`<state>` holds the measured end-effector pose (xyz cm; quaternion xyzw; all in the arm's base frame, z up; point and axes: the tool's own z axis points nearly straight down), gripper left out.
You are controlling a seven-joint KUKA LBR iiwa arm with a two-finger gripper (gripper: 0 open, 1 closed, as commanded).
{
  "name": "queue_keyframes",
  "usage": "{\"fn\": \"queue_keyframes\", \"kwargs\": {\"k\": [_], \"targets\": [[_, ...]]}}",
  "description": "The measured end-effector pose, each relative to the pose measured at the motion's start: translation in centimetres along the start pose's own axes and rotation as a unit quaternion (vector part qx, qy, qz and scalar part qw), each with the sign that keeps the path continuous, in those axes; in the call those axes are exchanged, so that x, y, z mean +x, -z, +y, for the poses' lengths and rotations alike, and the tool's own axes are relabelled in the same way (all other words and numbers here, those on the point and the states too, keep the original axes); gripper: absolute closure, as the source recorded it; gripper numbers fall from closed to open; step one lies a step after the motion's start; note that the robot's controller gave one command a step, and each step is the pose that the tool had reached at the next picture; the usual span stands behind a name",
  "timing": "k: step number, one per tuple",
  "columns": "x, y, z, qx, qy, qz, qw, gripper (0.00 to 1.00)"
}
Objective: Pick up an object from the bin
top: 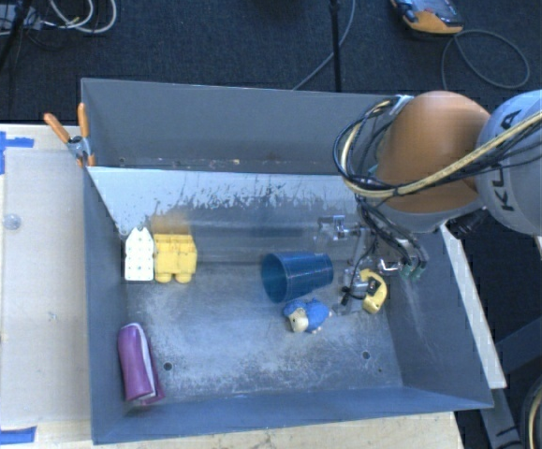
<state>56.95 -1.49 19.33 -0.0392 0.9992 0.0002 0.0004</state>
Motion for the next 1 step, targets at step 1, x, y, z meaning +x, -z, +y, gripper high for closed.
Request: {"fn": "queue_keyframes", "kwargs": {"k": [1], "targets": [[-1.3, -2.63, -1.0, 0.0, -0.053, 0.0017, 0.9986, 0.0]]}}
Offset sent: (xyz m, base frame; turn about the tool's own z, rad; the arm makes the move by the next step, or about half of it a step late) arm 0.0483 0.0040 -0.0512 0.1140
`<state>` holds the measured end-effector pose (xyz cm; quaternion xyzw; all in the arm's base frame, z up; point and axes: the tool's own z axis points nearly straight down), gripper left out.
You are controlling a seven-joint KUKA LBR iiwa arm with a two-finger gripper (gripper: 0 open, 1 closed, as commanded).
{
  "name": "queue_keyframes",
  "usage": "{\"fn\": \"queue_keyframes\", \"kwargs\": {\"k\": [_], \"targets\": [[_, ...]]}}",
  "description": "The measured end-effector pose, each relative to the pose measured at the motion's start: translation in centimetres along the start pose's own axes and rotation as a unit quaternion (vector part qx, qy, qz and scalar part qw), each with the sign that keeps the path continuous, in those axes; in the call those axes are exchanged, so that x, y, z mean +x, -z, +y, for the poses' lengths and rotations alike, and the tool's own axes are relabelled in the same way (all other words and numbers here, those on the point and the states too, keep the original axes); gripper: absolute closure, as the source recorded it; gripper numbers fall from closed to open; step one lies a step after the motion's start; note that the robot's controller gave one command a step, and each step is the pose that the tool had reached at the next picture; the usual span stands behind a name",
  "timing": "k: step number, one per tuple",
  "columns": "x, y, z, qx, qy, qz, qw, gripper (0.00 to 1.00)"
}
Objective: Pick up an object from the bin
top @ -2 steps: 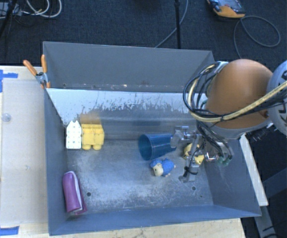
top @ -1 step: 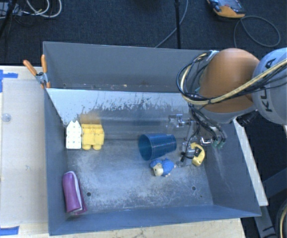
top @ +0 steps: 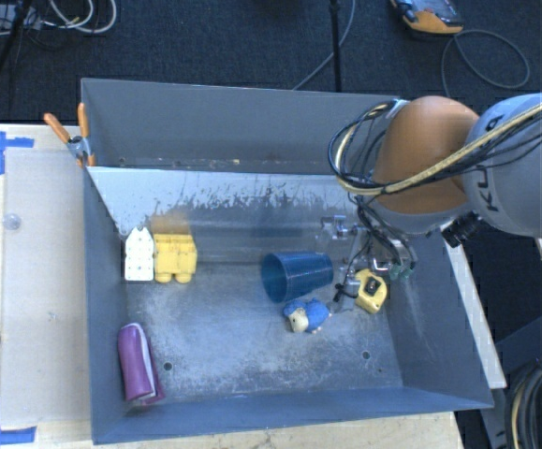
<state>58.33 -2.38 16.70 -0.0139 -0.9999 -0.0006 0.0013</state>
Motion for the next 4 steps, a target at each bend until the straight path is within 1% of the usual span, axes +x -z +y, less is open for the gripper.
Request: {"fn": "queue_keyframes", "kwargs": {"k": [1, 2, 3, 4], "targets": [[-3.0, -2.1, 1.1, 0.0, -0.007, -0.0024, 1.0, 0.0], [-4.0, -9.1, 0.6, -0.001, -0.047, -0.0028, 0.9989, 0.0], [-3.8, -9.6, 1.1, 0.0, -0.035, -0.0045, 0.9994, 1.0], [-3.8, -9.6, 1.1, 0.0, -0.035, -0.0045, 0.9994, 1.0]]}}
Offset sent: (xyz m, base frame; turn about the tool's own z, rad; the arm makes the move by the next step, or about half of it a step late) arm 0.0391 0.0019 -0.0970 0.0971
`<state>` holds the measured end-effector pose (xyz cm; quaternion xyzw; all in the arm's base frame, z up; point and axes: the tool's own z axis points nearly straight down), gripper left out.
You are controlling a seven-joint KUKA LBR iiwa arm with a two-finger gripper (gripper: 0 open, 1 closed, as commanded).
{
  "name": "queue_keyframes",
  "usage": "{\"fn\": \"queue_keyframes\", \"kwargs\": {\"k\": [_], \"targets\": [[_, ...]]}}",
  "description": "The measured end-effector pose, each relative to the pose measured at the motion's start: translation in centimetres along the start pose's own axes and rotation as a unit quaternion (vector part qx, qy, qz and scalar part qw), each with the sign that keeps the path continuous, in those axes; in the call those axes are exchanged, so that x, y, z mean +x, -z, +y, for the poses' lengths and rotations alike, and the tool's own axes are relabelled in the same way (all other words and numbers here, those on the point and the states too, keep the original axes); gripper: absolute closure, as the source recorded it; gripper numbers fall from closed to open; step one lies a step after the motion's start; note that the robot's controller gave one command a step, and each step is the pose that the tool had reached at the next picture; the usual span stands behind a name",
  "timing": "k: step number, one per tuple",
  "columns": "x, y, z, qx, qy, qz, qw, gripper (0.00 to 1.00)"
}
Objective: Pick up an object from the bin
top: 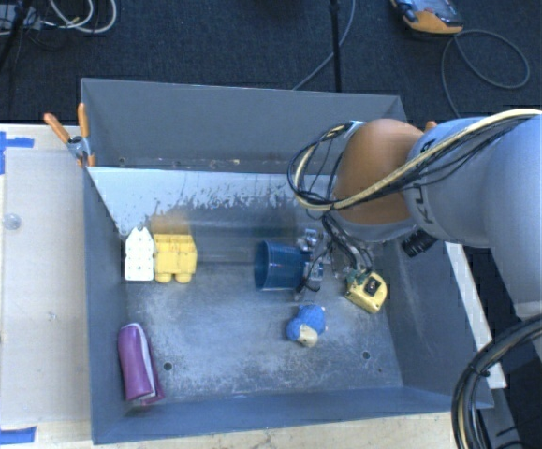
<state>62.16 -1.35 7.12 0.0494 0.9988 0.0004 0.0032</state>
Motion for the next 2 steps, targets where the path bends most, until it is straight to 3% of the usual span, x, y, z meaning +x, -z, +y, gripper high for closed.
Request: {"fn": "queue_keyframes", "kwargs": {"k": [2], "targets": [[0.3, 2.5, 0.0, 0.0, 0.0, 0.0055, 1.0, 1.0]]}}
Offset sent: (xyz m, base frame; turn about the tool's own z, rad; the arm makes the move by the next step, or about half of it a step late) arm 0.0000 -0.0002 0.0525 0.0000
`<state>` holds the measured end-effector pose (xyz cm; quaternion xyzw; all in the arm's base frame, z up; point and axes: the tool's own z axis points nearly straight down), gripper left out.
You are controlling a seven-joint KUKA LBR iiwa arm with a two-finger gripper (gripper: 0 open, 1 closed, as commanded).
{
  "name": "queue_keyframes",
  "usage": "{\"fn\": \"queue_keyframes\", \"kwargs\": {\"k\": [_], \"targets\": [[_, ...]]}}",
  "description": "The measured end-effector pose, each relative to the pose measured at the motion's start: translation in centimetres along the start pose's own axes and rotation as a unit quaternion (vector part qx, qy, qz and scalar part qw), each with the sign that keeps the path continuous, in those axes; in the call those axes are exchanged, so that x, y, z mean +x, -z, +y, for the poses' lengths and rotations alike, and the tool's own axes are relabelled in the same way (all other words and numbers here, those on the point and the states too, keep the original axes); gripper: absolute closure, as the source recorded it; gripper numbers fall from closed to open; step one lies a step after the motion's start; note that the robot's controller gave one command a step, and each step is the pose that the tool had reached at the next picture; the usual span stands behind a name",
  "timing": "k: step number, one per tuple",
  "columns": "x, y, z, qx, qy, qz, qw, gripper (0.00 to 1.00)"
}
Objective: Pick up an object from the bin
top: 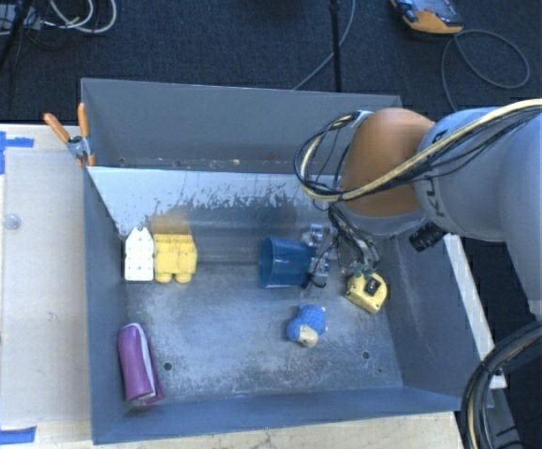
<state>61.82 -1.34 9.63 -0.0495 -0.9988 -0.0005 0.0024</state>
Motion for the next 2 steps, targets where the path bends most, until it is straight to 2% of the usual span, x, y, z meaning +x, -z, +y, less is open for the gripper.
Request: {"fn": "queue_keyframes", "kwargs": {"k": [1, 2], "targets": [[-0.28, 1.39, 0.01, 0.0, 0.0, -0.0048, 1.0, 1.0], [-0.27, 1.72, 0.01, 0.0, 0.0, -0.0046, 1.0, 1.0]]}}
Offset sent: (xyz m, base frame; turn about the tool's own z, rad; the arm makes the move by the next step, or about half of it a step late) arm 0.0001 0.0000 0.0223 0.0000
